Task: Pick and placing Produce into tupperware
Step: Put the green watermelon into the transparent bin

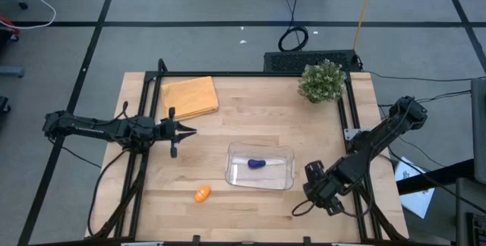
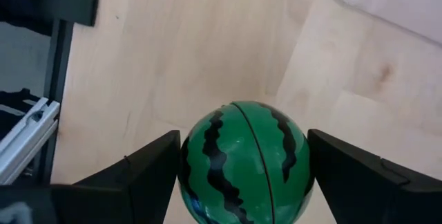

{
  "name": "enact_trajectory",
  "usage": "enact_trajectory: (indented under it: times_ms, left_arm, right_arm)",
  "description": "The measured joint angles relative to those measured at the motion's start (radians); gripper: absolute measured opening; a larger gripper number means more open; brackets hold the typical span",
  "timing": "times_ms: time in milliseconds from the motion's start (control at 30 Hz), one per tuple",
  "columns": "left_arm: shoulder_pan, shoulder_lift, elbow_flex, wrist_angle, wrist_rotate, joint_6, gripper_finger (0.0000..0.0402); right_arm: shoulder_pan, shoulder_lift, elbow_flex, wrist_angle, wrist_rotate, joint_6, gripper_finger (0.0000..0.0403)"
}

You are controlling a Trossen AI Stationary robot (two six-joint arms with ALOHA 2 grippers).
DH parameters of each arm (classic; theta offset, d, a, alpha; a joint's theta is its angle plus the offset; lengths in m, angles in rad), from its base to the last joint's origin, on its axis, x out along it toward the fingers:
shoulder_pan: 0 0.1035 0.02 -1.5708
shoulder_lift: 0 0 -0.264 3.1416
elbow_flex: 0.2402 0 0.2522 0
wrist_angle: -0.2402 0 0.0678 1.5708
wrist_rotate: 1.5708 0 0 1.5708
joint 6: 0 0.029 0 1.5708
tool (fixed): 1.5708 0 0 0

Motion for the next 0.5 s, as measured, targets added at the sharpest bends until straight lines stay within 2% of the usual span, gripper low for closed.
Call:
enact_trajectory:
  times_ms: [267,500]
  left_arm:
    - [0.0,0.0,0.0,0.0,0.0,-0.001,0.0037]
    - [0.0,0.0,0.0,0.0,0.0,-0.004,0.0037]
  right_arm:
    - [-0.038,-0.022,0.055,-0.036,0.0,0.023,0.0294]
    - [-0.084,-0.131,0.057,-0.042,0.001,0.083,0.0294]
